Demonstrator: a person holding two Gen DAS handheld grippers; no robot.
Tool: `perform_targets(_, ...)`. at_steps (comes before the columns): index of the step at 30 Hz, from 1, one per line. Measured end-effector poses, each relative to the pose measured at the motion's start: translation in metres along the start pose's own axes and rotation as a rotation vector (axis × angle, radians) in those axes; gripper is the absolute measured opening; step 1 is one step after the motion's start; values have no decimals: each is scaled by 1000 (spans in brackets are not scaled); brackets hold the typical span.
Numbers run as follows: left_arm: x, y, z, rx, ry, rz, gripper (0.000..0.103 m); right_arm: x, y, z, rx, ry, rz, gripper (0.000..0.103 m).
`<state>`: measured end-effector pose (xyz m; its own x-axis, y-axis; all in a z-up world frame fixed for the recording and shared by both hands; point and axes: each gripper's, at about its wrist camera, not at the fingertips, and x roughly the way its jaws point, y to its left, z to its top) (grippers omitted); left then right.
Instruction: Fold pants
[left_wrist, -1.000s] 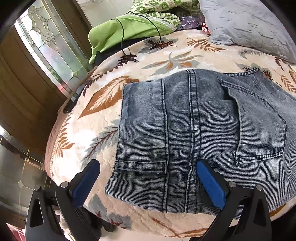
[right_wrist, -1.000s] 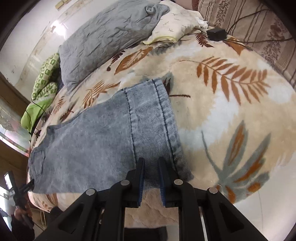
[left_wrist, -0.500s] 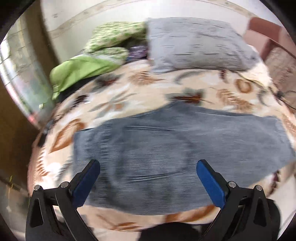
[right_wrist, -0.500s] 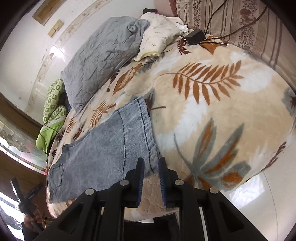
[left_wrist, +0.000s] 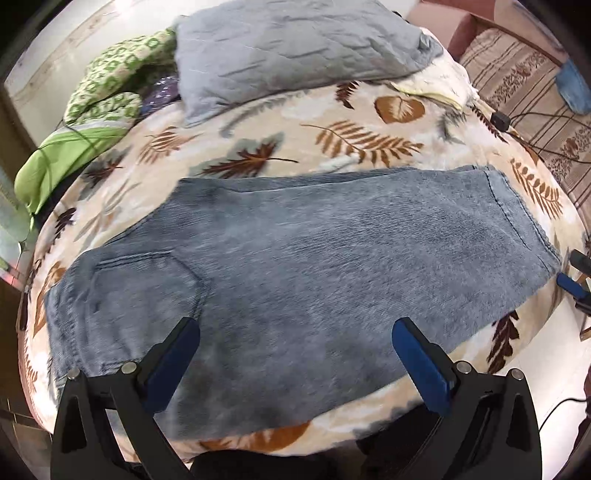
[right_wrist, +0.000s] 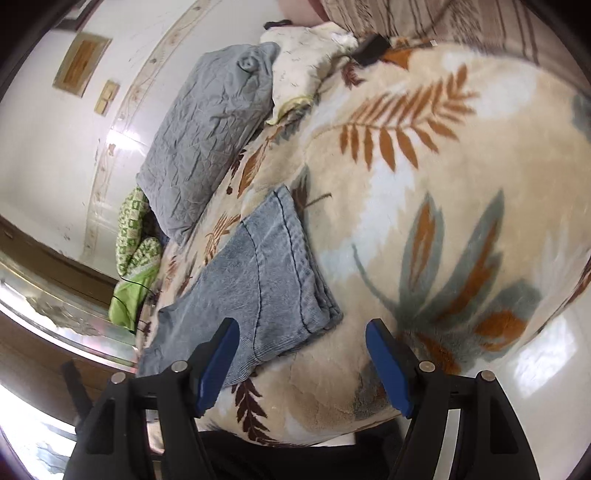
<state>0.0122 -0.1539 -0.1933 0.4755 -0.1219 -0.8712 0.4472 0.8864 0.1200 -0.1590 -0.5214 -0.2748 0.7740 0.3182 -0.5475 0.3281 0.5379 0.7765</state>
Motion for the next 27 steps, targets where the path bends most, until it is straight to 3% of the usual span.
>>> perform_targets(3, 17, -11, 15, -3, 9, -9, 103, 0, -8, -1, 43, 12, 69, 75)
perform_targets(13, 74, -52, 71, 21, 29, 52, 103, 4, -8, 1, 48, 20, 115, 75)
perform_targets(19, 104, -52, 89, -44, 63, 40, 103, -12, 25, 22, -80, -92, -3, 74)
perform_targets(24, 95, -51, 89, -38, 74, 32, 103, 31, 73, 41, -212, -52, -84, 61)
perform_targets(27, 74, -50, 83, -5, 21, 17, 103, 68, 96, 49, -257, -6, -123, 61)
